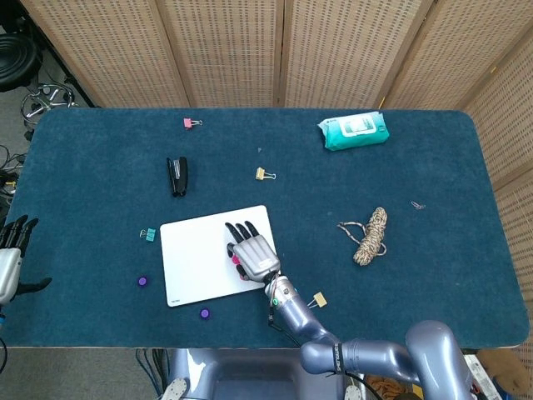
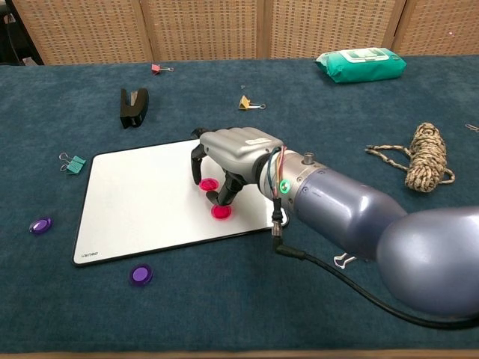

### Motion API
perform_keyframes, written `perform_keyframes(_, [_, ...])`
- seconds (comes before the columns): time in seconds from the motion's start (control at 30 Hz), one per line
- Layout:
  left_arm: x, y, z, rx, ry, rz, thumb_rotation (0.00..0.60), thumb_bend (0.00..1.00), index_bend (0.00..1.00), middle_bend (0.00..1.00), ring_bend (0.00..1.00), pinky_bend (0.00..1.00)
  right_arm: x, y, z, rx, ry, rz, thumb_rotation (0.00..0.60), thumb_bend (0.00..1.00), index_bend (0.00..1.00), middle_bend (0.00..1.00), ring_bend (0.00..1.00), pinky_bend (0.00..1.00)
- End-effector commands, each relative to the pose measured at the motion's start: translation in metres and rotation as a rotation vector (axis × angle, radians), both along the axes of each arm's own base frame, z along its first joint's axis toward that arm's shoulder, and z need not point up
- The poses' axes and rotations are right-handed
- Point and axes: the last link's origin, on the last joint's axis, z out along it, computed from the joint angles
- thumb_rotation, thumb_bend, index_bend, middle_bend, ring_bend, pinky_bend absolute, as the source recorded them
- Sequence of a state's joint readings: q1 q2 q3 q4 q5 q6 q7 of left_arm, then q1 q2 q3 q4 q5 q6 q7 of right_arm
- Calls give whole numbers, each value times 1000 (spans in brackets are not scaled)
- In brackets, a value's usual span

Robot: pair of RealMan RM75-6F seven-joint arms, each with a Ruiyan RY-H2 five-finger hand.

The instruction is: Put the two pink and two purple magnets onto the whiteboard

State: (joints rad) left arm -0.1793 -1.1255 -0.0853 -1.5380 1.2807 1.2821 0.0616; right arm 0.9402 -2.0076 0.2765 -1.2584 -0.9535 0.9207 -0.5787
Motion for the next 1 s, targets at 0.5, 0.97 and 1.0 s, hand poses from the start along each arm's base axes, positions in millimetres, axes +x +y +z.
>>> perform_keyframes(0.5, [0, 1, -2, -7, 0, 4, 600, 0, 0, 0, 0, 0, -5, -2, 0, 10, 5, -17, 600, 466, 557, 0, 0, 0])
perform_keyframes(0.97, [0, 1, -1, -5, -1, -2, 600, 0, 0, 0, 0, 0, -6, -2, 3, 9, -17, -16, 600, 215, 407, 0, 0, 0])
perform_keyframes(1.0, [1, 1, -1, -4, 0, -3, 600, 0, 0, 0, 0, 0, -7, -3, 4, 7, -14, -15, 600, 214, 407, 0, 0, 0])
